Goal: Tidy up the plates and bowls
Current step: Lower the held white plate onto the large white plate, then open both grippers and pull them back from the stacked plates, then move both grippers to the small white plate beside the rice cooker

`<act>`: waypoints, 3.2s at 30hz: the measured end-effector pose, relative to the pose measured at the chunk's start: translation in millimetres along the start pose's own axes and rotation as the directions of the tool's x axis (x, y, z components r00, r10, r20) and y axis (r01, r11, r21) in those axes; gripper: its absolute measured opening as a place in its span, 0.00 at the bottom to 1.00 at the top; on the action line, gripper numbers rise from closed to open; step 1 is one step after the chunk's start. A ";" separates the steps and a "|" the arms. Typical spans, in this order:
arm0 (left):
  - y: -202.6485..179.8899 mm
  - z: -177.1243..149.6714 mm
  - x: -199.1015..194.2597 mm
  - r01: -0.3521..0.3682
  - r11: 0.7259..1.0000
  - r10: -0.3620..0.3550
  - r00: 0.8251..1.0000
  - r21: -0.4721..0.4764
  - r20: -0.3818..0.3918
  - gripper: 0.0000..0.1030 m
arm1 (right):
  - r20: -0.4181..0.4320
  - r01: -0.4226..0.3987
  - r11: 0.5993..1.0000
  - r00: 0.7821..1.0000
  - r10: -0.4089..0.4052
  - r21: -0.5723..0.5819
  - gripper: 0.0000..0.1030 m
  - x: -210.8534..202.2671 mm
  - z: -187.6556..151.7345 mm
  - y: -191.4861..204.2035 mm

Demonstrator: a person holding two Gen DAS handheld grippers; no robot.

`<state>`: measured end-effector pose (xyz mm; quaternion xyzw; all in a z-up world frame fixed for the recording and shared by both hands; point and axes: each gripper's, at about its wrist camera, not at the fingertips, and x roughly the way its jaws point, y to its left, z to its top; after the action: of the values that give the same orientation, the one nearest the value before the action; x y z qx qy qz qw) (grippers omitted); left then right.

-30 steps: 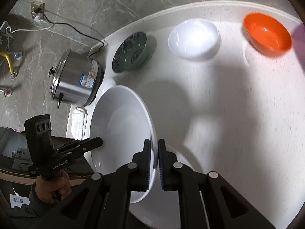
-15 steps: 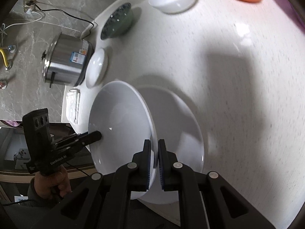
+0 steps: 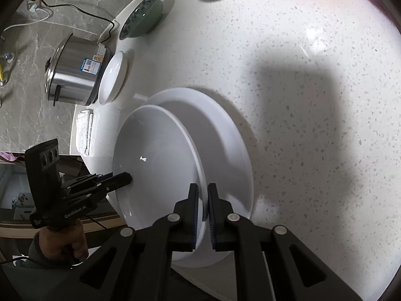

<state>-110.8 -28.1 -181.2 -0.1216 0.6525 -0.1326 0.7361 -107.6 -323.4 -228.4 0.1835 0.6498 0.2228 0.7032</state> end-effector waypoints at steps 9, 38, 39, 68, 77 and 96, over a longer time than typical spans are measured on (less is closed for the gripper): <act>-7.4 3.5 13.3 -0.013 1.000 0.013 1.000 0.000 0.013 0.12 | 0.005 0.028 0.999 1.000 -0.028 -0.020 0.09 9.2 -3.7 -4.2; -11.9 0.4 3.8 -0.103 0.992 0.093 0.986 0.067 0.138 0.19 | 0.113 0.266 0.923 0.963 -0.244 -0.277 0.44 14.2 -20.8 41.5; -12.7 0.9 3.9 -0.105 0.992 0.095 0.986 0.071 0.139 0.20 | 0.115 0.280 0.914 0.960 -0.257 -0.294 0.45 15.5 -21.3 43.8; -3.0 63.5 -119.8 -0.329 0.937 0.243 0.856 0.118 0.457 1.00 | 0.347 -0.038 0.990 0.934 0.083 -0.134 0.90 -88.9 39.8 26.5; 70.8 155.9 -196.2 -0.226 0.973 0.178 0.853 0.039 0.491 0.99 | 0.479 -0.139 0.981 0.857 0.189 -0.138 0.98 -110.4 102.6 83.5; 234.5 122.0 -134.5 -0.097 0.994 0.108 0.929 -0.047 0.353 0.96 | 0.352 -0.127 0.987 0.923 0.155 -0.102 0.78 18.7 159.1 179.1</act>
<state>3.8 239.5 -124.4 -0.1200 0.5162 -0.0605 0.8459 38.5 -158.8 -131.9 0.2400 0.4868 0.2606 0.7985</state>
